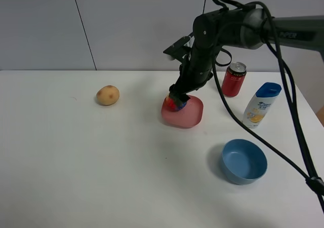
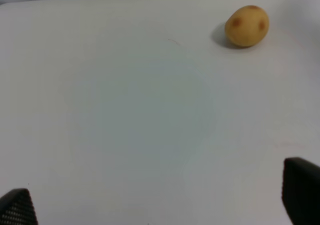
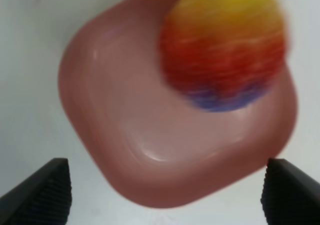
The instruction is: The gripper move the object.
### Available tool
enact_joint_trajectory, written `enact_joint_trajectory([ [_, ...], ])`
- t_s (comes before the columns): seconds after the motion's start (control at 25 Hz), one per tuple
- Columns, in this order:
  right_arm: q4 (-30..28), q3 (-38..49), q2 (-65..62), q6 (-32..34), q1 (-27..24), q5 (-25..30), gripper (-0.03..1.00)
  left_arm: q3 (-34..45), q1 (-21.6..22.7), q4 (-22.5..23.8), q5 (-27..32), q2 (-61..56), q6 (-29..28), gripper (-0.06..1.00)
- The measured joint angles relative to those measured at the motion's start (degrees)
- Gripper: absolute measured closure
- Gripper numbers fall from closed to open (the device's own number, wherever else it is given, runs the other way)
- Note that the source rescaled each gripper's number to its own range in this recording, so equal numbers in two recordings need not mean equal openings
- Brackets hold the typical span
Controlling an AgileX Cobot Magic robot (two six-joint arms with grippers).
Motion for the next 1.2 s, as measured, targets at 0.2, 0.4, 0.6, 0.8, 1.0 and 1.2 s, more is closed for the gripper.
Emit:
enact_joint_trajectory([
  [0.2,2.41,0.00,-10.45,-0.06,0.00,-0.12,0.20,0.00,0.00,0.00,0.00,0.00,0.00,-0.06],
  [0.4,2.56,0.00,-23.37,-0.11,-0.32,0.45,0.20,0.00,0.00,0.00,0.00,0.00,0.07,-0.06],
  [0.6,3.79,0.00,-36.33,-0.11,-5.55,4.18,0.20,0.00,0.00,0.00,0.00,0.00,0.07,-0.06],
  [0.8,3.97,0.32,-46.54,-0.11,-14.83,11.76,0.20,0.00,0.00,0.00,0.00,0.00,0.07,-0.06],
  [1.0,7.45,7.78,-59.80,-0.54,-20.95,14.27,0.20,0.00,0.00,0.00,0.00,0.00,0.07,-0.06],
  [1.2,10.86,19.49,-73.03,0.29,-21.74,16.44,0.20,0.00,0.00,0.00,0.00,0.00,0.07,-0.06],
])
